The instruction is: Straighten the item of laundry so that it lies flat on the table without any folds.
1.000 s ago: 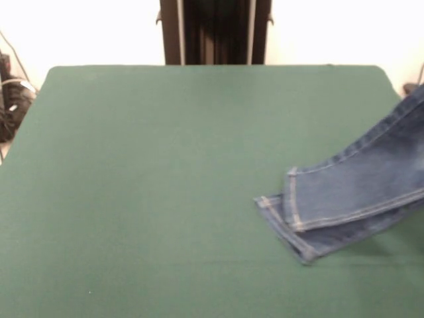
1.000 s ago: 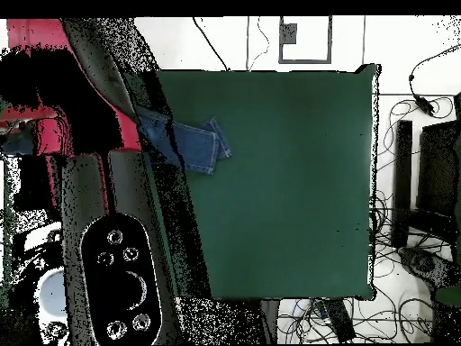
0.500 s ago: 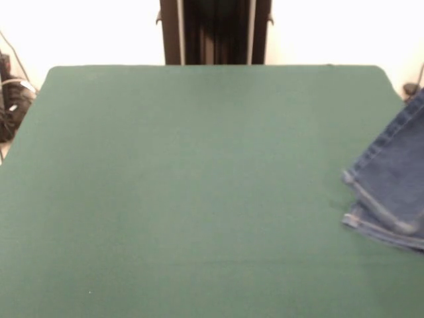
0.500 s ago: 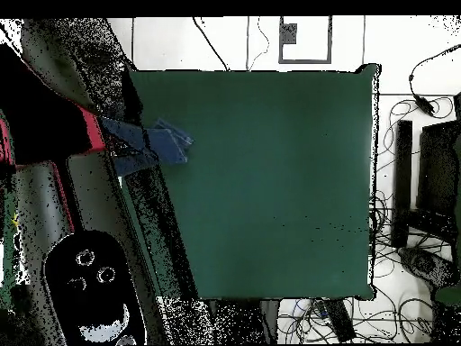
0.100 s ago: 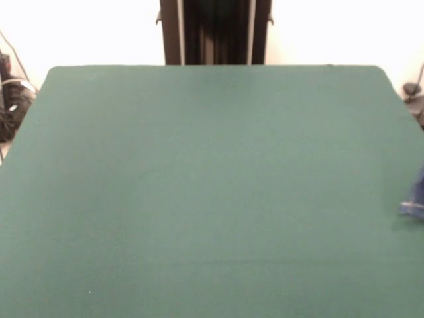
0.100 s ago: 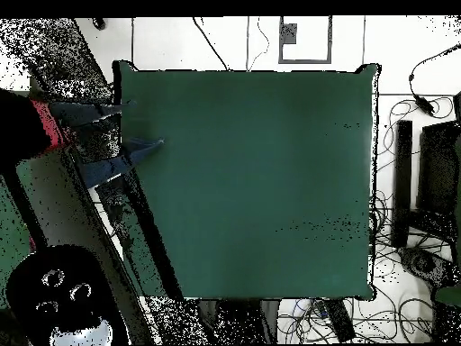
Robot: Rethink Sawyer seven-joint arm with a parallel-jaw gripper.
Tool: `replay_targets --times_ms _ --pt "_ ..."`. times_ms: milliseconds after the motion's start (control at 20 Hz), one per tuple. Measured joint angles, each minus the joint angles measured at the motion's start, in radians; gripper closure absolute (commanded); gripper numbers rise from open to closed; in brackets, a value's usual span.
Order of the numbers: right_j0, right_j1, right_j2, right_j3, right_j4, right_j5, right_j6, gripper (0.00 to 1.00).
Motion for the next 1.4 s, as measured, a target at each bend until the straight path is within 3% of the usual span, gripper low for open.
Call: replay_targets --times_ms 500,1000,1400 --pt "0.003 0.010 0.073 -0.066 -0.004 0.005 0.000 1.00" --pt "0.011 0.015 0.074 -0.069 -0.016 0.004 0.000 1.00" --pt "0.012 0.059 0.069 -0.065 -0.082 -0.113 0.000 1.00"
